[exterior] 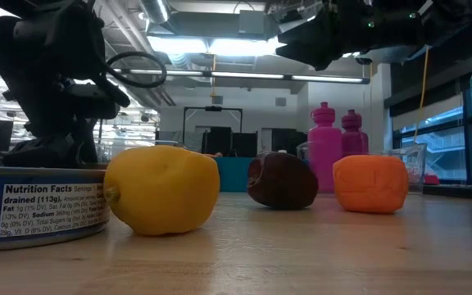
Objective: Pick & Place Food Item
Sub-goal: Put the top blue pink tuna can into the left transparent bin
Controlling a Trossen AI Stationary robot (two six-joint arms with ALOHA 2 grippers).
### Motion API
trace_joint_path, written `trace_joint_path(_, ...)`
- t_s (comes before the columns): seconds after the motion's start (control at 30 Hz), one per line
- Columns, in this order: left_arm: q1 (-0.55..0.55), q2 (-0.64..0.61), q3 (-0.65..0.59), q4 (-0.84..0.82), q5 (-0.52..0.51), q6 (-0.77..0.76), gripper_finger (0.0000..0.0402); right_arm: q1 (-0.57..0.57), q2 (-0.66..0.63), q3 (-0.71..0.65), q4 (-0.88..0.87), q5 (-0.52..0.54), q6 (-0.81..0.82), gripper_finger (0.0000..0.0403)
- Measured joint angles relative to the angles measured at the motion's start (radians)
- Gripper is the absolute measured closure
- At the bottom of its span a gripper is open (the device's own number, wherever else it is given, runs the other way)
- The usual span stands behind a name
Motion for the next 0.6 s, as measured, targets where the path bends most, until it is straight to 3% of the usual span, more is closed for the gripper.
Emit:
trace_joint_path(0.2,0.0,0.0,0.0,-0.001,-0.002,-0.001,0.0212,0.0,0.0,0.0,0.0,0.0,0.0,0.0114)
trace_joint_path(0.6,0.0,-0.001,0.0,0.0,-0.003,0.005,0.0337,0.0,0.0,0.0,0.0,0.0,0.0,0.0115)
